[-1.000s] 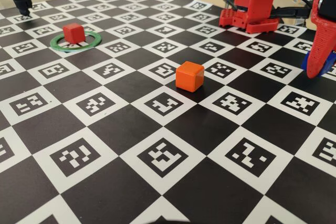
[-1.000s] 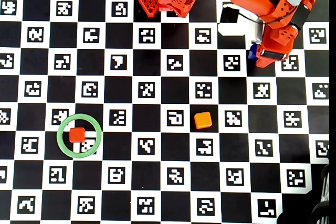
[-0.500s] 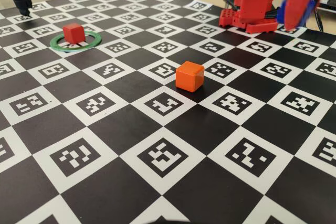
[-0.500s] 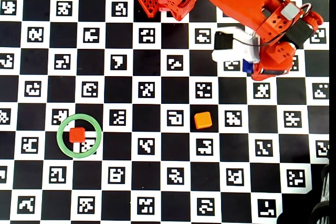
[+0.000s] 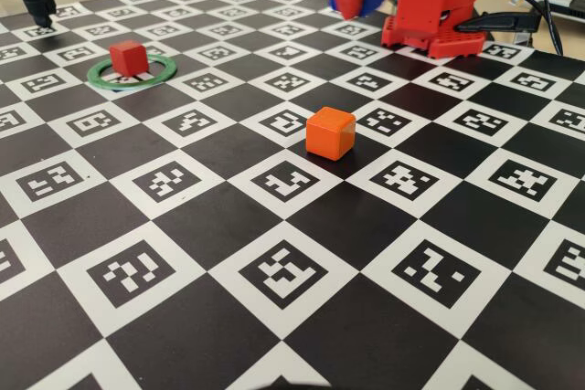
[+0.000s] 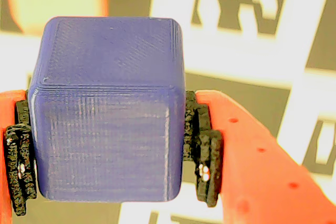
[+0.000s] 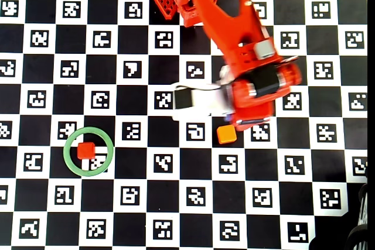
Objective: Grab the red cube then put it in the green circle then put the blue cube on top and finally the orange cube on top
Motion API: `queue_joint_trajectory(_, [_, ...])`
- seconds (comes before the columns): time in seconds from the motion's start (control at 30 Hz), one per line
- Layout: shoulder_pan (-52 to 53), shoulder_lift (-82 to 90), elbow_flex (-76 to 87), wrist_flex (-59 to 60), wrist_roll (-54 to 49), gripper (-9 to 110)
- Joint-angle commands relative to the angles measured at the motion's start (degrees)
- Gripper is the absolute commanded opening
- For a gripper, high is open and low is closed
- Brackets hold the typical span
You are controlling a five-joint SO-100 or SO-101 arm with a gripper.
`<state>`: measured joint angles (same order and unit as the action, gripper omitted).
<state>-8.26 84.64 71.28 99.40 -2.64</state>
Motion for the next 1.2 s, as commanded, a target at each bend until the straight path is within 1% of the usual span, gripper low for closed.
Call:
queue_joint_trajectory(0.0, [9.05,8.17,0.35,6.06,-13.62,5])
queue_joint_trajectory(0.2, [20.57,8.26,-0.62,6.06,-25.49,5])
queue_joint_trajectory(0.37, [26.19,5.36,-5.19,6.06,-30.76,4])
queue_joint_trajectory(0.6, [31.73,-4.04,-14.41,6.06,-32.78,4])
queue_joint_trajectory(1.17, [38.85,-22.06,-33.57,6.06,-33.31,4])
